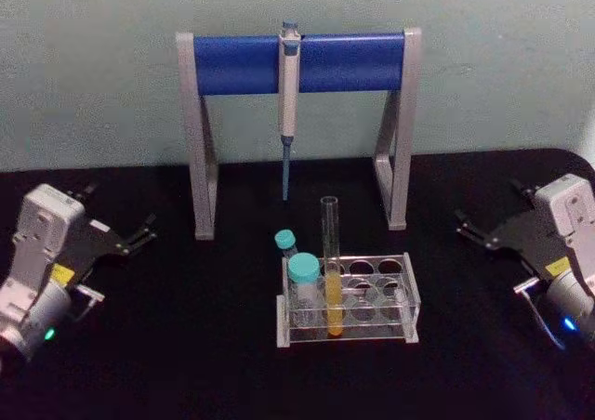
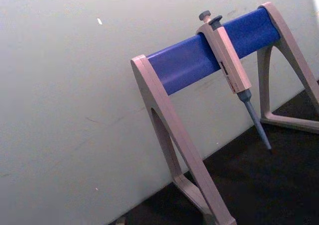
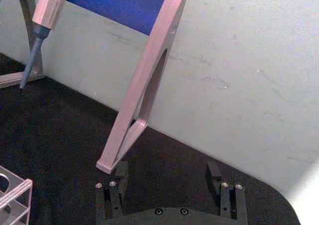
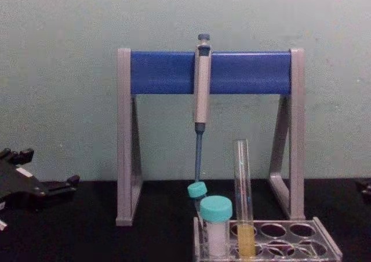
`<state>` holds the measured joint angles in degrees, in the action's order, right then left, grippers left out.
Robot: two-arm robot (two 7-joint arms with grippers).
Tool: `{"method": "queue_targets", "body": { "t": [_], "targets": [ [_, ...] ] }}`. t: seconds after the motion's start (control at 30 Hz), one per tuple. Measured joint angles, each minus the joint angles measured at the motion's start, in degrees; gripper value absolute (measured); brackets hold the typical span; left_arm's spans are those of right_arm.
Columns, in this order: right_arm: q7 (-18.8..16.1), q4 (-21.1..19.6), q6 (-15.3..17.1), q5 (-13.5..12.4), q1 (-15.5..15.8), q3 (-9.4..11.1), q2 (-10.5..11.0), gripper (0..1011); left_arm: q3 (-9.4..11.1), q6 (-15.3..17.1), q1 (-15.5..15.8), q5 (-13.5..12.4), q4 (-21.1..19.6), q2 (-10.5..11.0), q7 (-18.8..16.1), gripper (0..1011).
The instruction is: Pick up the test tube from the test tube rack, shake it, then place it back into the test tube rack.
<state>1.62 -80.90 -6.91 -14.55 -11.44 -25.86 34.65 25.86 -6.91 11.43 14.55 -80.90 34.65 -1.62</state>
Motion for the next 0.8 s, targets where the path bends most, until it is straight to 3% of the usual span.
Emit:
{"method": "queue_targets", "body": {
  "t": [0.8],
  "targets": [
    [0.0, 0.0, 0.0, 0.0, 0.0, 0.0, 0.0, 1000, 0.0, 0.0, 0.0, 0.0, 0.0, 0.0, 0.0, 1001]
  ]
}}
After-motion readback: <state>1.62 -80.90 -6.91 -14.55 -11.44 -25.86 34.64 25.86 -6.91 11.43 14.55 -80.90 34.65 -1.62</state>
